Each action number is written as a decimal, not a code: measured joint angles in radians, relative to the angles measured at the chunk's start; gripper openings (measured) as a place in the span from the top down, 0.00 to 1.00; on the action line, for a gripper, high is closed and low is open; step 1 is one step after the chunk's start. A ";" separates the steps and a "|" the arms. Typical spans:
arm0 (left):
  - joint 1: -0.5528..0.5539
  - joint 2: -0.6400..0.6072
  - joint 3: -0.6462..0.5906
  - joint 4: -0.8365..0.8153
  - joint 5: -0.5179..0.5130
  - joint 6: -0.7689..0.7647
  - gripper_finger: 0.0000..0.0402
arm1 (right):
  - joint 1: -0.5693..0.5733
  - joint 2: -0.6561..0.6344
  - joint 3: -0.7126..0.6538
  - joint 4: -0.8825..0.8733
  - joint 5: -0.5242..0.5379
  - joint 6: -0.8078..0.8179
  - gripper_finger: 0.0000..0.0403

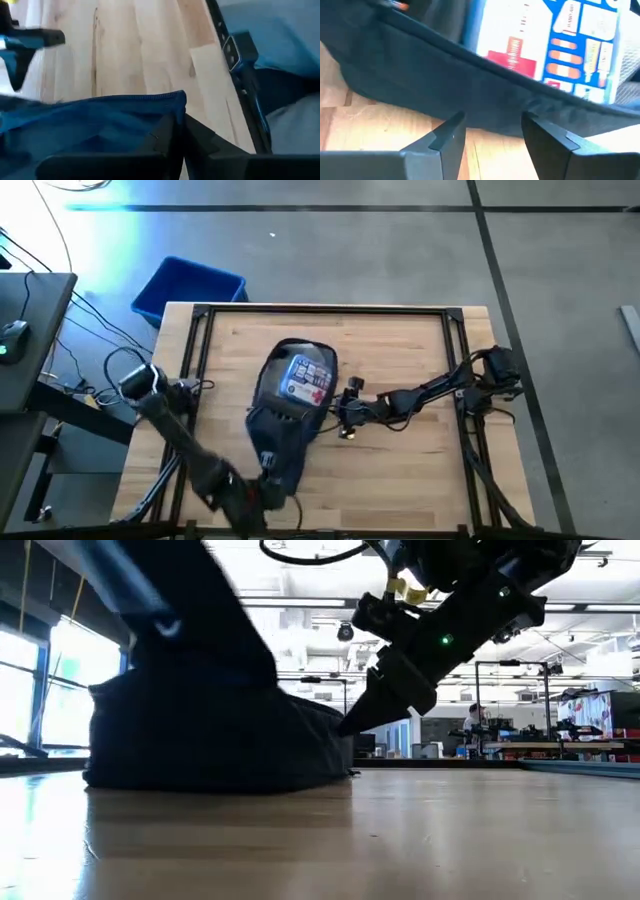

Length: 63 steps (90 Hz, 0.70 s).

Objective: Unpack backpack
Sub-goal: Open the backpack

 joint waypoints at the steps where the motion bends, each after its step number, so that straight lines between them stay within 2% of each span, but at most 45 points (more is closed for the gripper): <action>1: -0.004 0.006 0.000 -0.003 0.000 -0.012 0.95 | 0.000 0.000 0.000 0.000 0.000 0.000 0.56; 9: -0.011 0.031 -0.003 -0.046 0.046 -0.106 0.89 | 0.000 0.000 0.000 0.009 0.000 0.000 0.56; 17: -0.011 -0.001 -0.001 -0.106 0.063 -0.130 0.83 | 0.001 0.000 0.000 0.055 -0.007 -0.017 0.56; 27: -0.039 -0.034 0.000 -0.189 -0.018 -0.139 0.75 | 0.009 0.000 0.000 0.176 -0.058 -0.065 0.56; 36: -0.069 -0.060 -0.001 -0.251 -0.058 -0.167 0.70 | 0.008 -0.001 0.000 0.330 -0.131 -0.070 0.56; 42: -0.088 -0.069 0.000 -0.290 -0.086 -0.212 0.68 | -0.009 0.002 0.002 0.387 -0.141 -0.069 0.56; 52: -0.121 -0.070 -0.001 -0.366 -0.133 -0.285 0.66 | -0.073 0.018 0.002 0.360 -0.124 -0.022 0.56; 63: -0.150 -0.073 -0.045 -0.472 -0.251 -0.404 0.66 | -0.134 0.047 0.001 0.285 -0.133 0.030 0.56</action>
